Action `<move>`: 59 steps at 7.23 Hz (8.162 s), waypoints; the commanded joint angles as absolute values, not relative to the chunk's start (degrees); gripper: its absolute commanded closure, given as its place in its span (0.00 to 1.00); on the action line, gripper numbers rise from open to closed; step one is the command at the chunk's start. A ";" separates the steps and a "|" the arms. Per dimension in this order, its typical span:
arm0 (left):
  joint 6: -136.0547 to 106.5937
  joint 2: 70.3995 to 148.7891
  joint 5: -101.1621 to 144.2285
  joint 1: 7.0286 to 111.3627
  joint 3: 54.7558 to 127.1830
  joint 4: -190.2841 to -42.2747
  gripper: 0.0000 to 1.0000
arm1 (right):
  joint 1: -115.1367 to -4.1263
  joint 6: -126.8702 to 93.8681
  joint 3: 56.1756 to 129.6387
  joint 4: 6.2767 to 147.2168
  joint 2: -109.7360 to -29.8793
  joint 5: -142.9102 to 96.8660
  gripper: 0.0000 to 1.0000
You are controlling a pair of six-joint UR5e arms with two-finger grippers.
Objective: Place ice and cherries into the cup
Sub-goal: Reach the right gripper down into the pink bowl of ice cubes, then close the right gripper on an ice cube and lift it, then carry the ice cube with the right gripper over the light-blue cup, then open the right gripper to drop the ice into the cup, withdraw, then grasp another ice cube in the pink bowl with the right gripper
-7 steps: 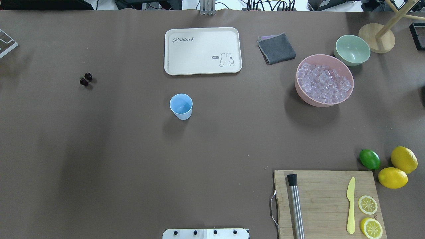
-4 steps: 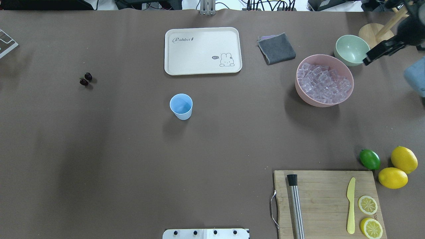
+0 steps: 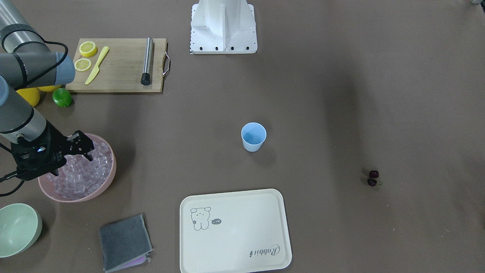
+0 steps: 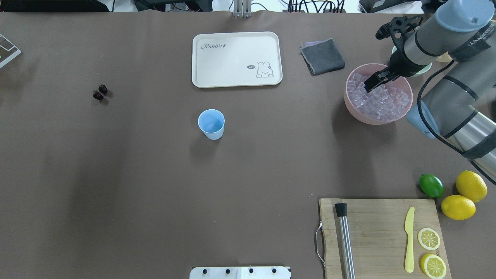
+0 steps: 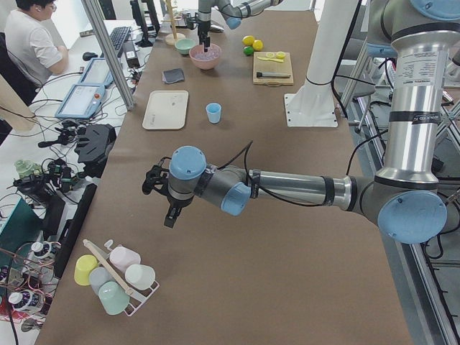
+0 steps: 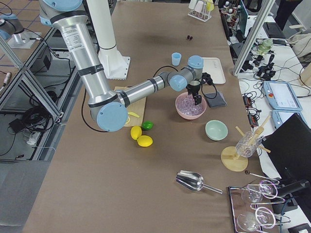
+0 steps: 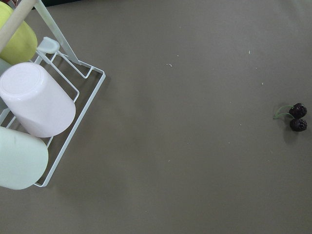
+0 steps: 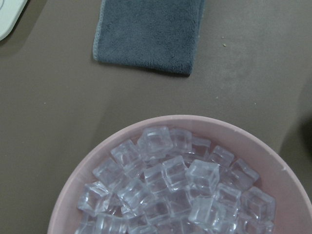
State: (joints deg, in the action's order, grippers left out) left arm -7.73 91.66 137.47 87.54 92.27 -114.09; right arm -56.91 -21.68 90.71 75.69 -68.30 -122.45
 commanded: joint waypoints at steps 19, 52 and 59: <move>-7.91 96.24 137.46 87.45 87.63 -114.26 0.03 | -52.91 -21.97 87.28 75.06 -67.50 -121.64 0.47; -8.17 104.68 137.55 82.88 80.42 -114.69 0.03 | -55.02 -15.17 91.07 79.36 -63.89 -120.62 0.01; -8.09 103.71 137.55 82.97 80.51 -115.31 0.03 | -55.38 -5.71 87.36 82.18 -64.25 -113.03 0.01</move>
